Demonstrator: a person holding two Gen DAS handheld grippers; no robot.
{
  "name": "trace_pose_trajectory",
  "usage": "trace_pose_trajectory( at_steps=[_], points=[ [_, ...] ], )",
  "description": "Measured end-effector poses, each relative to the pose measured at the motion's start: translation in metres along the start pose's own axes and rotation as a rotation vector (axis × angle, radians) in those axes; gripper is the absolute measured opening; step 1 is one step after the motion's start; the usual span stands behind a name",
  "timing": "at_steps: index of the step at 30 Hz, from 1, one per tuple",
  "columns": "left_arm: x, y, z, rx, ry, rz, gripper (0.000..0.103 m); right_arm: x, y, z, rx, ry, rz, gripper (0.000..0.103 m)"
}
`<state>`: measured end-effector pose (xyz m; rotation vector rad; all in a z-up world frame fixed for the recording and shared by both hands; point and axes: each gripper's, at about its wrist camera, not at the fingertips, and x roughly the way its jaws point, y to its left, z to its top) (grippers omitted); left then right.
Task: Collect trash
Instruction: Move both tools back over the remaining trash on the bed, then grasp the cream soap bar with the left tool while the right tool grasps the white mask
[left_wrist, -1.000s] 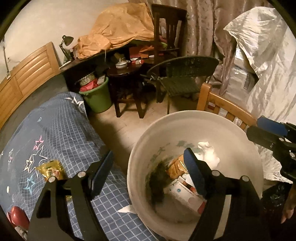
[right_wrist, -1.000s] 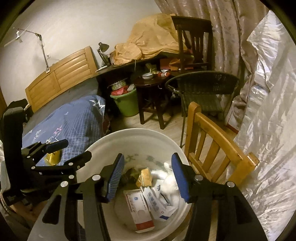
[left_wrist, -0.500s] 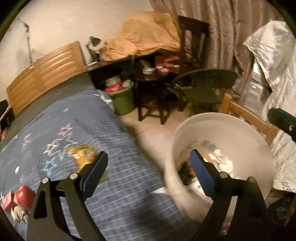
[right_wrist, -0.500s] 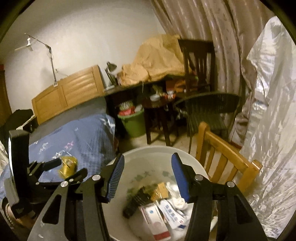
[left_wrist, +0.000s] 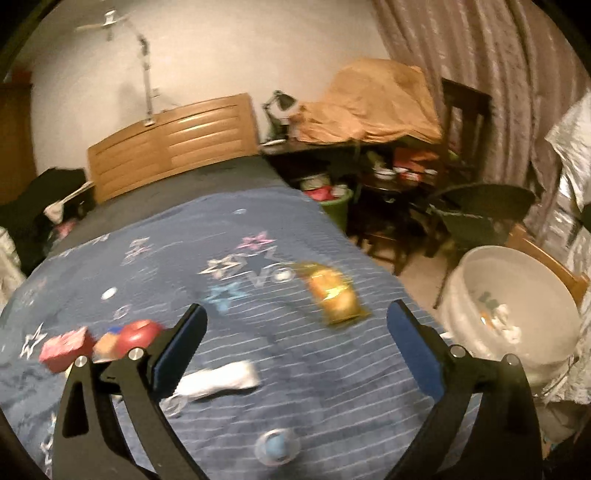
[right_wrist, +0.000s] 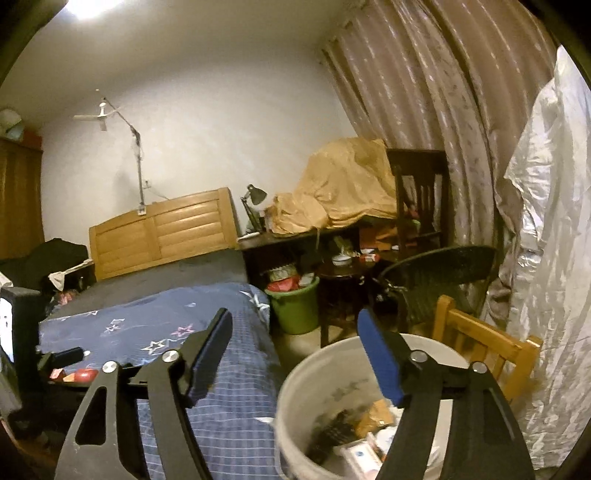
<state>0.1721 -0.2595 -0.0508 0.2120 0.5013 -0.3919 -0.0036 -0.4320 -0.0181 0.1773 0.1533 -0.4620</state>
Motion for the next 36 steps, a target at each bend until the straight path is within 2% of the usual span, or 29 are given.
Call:
trace_pose_trajectory(
  at_steps=[6, 11, 18, 23, 27, 31, 36],
  points=[
    [-0.022, 0.069, -0.020, -0.067, 0.002, 0.099, 0.095, -0.001, 0.041, -0.019, -0.014, 0.044, 0.059, 0.080],
    [-0.037, 0.148, -0.042, -0.200, 0.037, 0.201, 0.095, 0.005, 0.072, -0.036, -0.026, 0.116, 0.123, 0.085],
    [-0.058, 0.241, -0.089, -0.347, 0.113, 0.328, 0.095, 0.023, 0.125, -0.066, -0.107, 0.268, 0.236, 0.086],
    [-0.060, 0.284, -0.110, -0.437, 0.184, 0.346, 0.095, 0.042, 0.169, -0.091, -0.205, 0.379, 0.340, 0.086],
    [-0.059, 0.296, -0.115, -0.483, 0.198, 0.322, 0.095, 0.061, 0.197, -0.101, -0.296, 0.433, 0.446, 0.086],
    [-0.054, 0.300, -0.121, -0.470, 0.207, 0.308, 0.095, 0.085, 0.237, -0.110, -0.494, 0.472, 0.563, 0.086],
    [-0.052, 0.313, -0.131, -0.509, 0.220, 0.315, 0.095, 0.122, 0.274, -0.116, -0.652, 0.531, 0.647, 0.085]
  ],
)
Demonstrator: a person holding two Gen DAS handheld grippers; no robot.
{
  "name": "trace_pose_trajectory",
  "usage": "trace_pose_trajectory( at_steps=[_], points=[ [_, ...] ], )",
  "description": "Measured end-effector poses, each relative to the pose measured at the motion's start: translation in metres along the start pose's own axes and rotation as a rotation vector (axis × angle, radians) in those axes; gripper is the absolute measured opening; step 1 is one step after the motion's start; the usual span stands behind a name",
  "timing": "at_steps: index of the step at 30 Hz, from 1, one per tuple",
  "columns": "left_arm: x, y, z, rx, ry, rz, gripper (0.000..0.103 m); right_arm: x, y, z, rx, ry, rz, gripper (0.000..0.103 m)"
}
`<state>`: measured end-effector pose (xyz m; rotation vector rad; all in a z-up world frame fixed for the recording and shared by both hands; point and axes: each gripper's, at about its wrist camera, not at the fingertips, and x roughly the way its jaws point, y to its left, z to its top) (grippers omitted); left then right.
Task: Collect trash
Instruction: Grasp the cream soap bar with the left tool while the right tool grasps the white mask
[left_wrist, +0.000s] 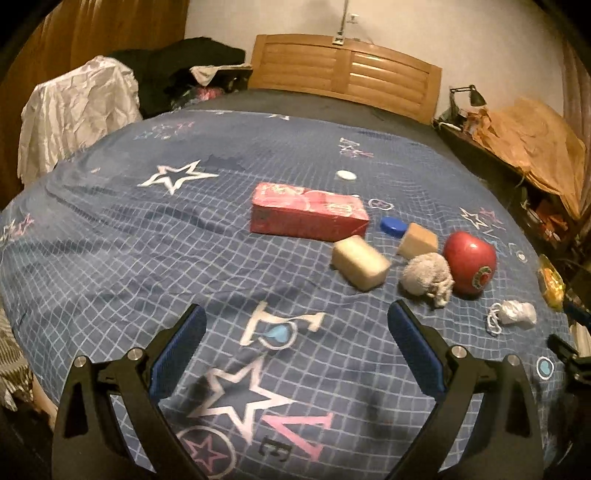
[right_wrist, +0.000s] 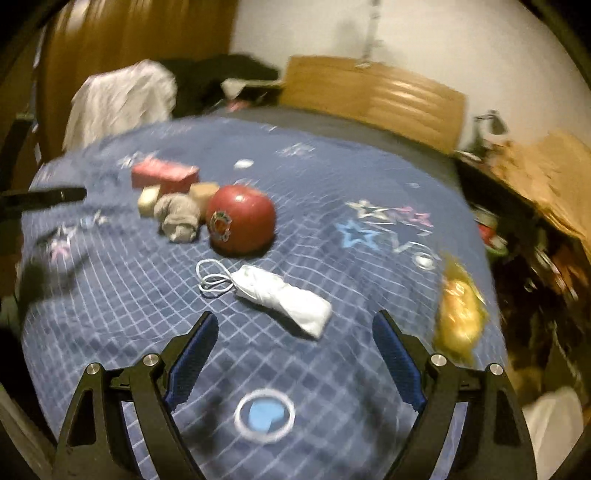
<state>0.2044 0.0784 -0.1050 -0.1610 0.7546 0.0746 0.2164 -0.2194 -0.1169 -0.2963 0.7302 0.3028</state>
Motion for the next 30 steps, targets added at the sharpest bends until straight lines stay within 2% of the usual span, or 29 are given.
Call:
trace_pose_trajectory(
  at_steps=[3, 5, 10, 13, 14, 19, 22, 30],
  points=[
    [0.004, 0.010, 0.001, -0.024, 0.006, 0.012, 0.095, 0.028, -0.003, 0.010, -0.059, 0.050, 0.024, 0.080],
    [0.006, 0.016, 0.002, -0.038, 0.010, 0.016, 0.095, 0.047, -0.004, 0.016, -0.085, 0.088, 0.035, 0.073],
    [0.011, 0.025, 0.001, -0.059, 0.027, 0.020, 0.095, 0.071, -0.003, 0.028, -0.128, 0.116, 0.071, 0.067],
    [0.012, 0.024, 0.000, -0.053, 0.033, 0.014, 0.095, 0.080, 0.000, 0.027, -0.141, 0.142, 0.100, 0.049],
    [0.012, 0.023, -0.001, -0.052, 0.033, 0.013, 0.095, 0.080, 0.004, 0.024, -0.153, 0.141, 0.093, 0.048],
    [0.011, 0.020, -0.002, -0.050, 0.040, 0.005, 0.095, 0.072, 0.009, 0.022, -0.161, 0.120, 0.076, 0.039],
    [0.010, 0.015, -0.003, -0.039, 0.040, 0.001, 0.095, 0.058, 0.006, 0.018, -0.123, 0.101, 0.059, 0.028],
    [0.010, -0.002, -0.008, -0.010, 0.057, -0.019, 0.095, 0.008, -0.003, -0.008, 0.053, 0.078, 0.057, 0.028]
  ],
)
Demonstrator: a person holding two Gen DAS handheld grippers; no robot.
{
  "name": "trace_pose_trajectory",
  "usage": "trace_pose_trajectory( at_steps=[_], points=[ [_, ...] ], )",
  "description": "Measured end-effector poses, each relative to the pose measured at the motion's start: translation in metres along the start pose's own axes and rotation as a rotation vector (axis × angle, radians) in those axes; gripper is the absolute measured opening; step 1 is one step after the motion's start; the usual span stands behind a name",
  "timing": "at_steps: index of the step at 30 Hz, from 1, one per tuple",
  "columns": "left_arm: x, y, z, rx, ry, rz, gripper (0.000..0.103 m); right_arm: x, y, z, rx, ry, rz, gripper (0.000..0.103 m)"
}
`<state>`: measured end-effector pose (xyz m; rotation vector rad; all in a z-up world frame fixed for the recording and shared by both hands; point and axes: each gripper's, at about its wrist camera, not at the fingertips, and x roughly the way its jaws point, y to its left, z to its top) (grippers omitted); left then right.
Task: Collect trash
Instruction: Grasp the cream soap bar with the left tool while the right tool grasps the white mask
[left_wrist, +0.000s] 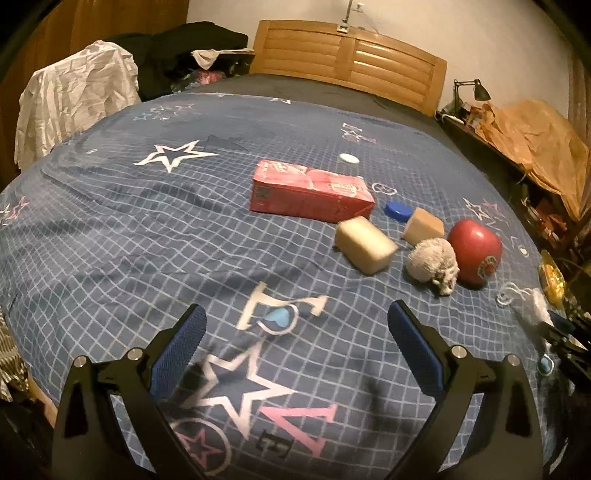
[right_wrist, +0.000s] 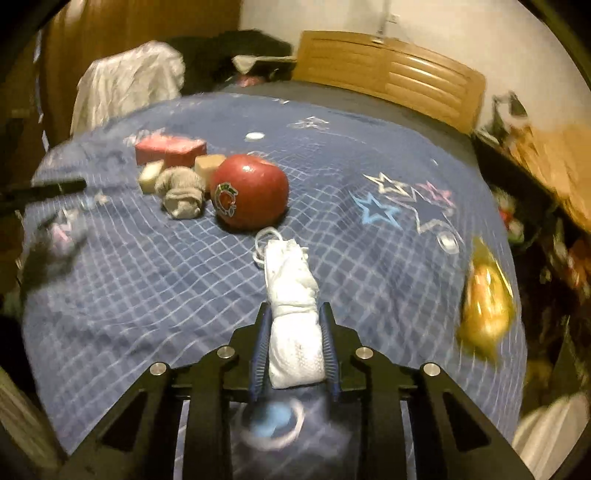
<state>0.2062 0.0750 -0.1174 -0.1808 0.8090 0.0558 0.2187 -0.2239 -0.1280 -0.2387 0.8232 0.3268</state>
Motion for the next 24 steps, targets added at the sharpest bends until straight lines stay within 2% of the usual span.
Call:
trace_pose_trajectory(
  at_steps=[5, 10, 16, 20, 24],
  points=[
    [0.000, -0.012, -0.004, 0.025, 0.005, -0.017, 0.095, -0.044, -0.010, -0.031, 0.244, -0.055, 0.085, 0.028],
    [0.005, -0.020, -0.003, 0.023, 0.024, -0.028, 0.095, -0.070, -0.001, -0.063, 0.368, -0.091, 0.132, 0.028],
    [0.025, -0.026, 0.032, -0.079, 0.046, -0.033, 0.095, -0.067, 0.031, -0.082, 0.404, -0.091, 0.171, 0.028],
    [0.055, -0.036, 0.056, -0.150, 0.089, -0.033, 0.083, -0.058, 0.048, -0.086, 0.400, -0.069, 0.203, 0.028],
    [0.099, -0.046, 0.060, -0.132, 0.216, -0.010, 0.073, -0.058, 0.058, -0.091, 0.389, -0.053, 0.220, 0.028]
  ],
)
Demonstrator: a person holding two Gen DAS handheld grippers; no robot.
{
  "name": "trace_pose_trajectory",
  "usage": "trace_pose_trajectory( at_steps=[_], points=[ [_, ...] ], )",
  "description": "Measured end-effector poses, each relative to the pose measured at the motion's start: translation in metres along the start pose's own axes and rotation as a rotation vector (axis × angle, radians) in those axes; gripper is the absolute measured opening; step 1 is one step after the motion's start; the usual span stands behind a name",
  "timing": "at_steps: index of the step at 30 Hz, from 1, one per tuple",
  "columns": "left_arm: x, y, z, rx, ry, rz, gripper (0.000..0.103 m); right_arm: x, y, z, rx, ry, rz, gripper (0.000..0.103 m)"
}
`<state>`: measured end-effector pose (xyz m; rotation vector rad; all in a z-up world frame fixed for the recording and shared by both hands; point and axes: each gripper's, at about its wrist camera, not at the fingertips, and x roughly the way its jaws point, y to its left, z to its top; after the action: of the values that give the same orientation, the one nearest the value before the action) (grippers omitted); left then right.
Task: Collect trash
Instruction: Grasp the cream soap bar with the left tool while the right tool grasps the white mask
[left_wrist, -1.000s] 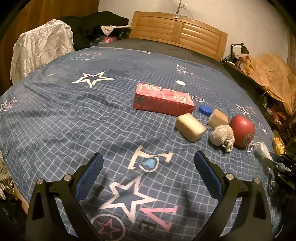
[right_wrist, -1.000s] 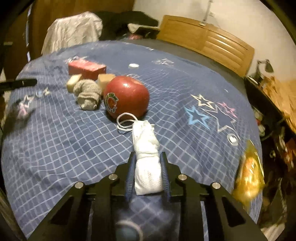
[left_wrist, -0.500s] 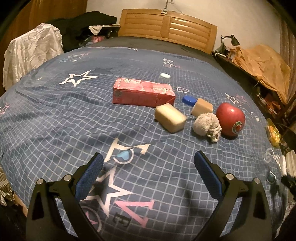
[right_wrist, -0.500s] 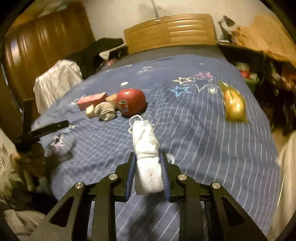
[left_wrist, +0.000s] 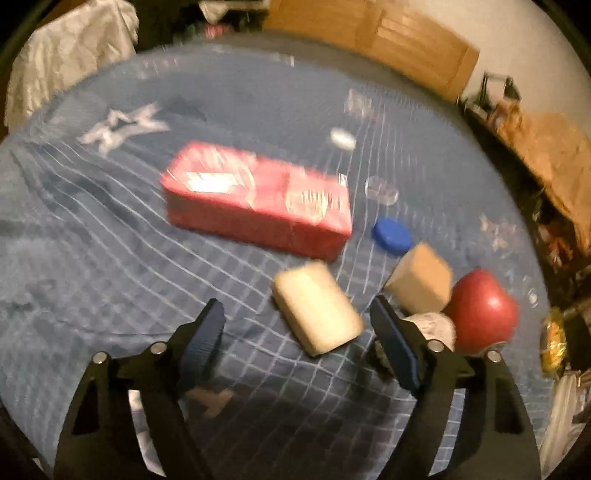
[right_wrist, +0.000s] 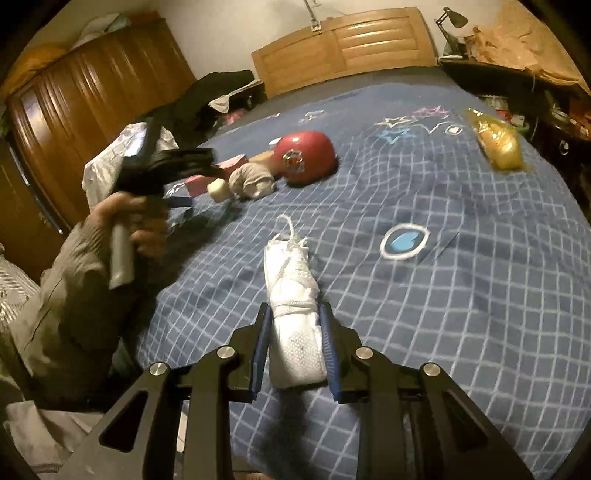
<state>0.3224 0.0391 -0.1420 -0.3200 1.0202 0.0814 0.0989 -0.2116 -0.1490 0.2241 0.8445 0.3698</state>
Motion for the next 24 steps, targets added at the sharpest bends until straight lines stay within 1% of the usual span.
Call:
trace_pose_trajectory(
  at_steps=[1, 2, 3, 5, 6, 9, 11, 12, 14, 16, 17, 18, 20, 22, 23, 24],
  points=[
    [0.010, 0.002, 0.001, -0.008, 0.032, 0.005, 0.072, 0.000, 0.001, -0.001, 0.004, 0.001, 0.003, 0.028],
    [0.013, 0.003, 0.000, -0.010, 0.028, 0.003, 0.071, -0.001, 0.000, -0.002, 0.009, 0.000, 0.007, 0.028],
    [0.011, 0.003, 0.000, -0.007, 0.008, 0.000, 0.061, -0.002, 0.000, -0.003, 0.013, -0.001, 0.010, 0.028],
    [0.007, 0.003, 0.001, 0.004, 0.021, -0.074, 0.041, -0.003, -0.001, -0.002, 0.013, -0.003, 0.011, 0.028],
    [0.002, 0.003, 0.001, 0.008, 0.016, -0.075, 0.039, -0.004, -0.001, -0.002, 0.013, -0.005, 0.012, 0.028],
    [-0.020, 0.009, -0.004, 0.041, -0.014, -0.116, 0.038, -0.010, -0.001, 0.000, 0.012, -0.022, 0.011, 0.028],
    [-0.038, 0.015, -0.010, 0.092, -0.013, -0.157, 0.038, -0.016, -0.003, 0.000, 0.013, -0.043, 0.007, 0.028],
    [-0.051, 0.016, -0.018, 0.156, -0.005, -0.194, 0.038, -0.019, -0.003, 0.000, 0.013, -0.052, 0.003, 0.028],
    [-0.068, 0.014, -0.034, 0.257, 0.008, -0.225, 0.038, -0.026, -0.003, 0.000, 0.012, -0.070, -0.020, 0.028],
    [-0.089, 0.009, -0.061, 0.419, 0.035, -0.278, 0.038, -0.030, -0.003, 0.000, 0.006, -0.081, -0.041, 0.028],
    [-0.096, 0.011, -0.072, 0.476, 0.042, -0.291, 0.038, -0.030, -0.003, 0.000, 0.003, -0.082, -0.052, 0.028],
    [-0.102, 0.008, -0.087, 0.549, 0.048, -0.294, 0.039, -0.028, -0.003, -0.001, 0.003, -0.082, -0.064, 0.028],
    [-0.102, 0.005, -0.109, 0.655, 0.053, -0.260, 0.040, -0.022, -0.006, -0.002, 0.015, -0.069, -0.081, 0.028],
    [-0.091, 0.007, -0.120, 0.682, 0.069, -0.218, 0.041, -0.013, -0.007, -0.005, 0.024, -0.054, -0.102, 0.029],
    [-0.084, 0.012, -0.120, 0.676, 0.073, -0.203, 0.046, -0.009, -0.007, -0.006, 0.025, -0.049, -0.103, 0.031],
    [-0.081, 0.015, -0.121, 0.660, 0.065, -0.210, 0.052, -0.006, -0.006, -0.007, 0.023, -0.048, -0.111, 0.031]
  ],
)
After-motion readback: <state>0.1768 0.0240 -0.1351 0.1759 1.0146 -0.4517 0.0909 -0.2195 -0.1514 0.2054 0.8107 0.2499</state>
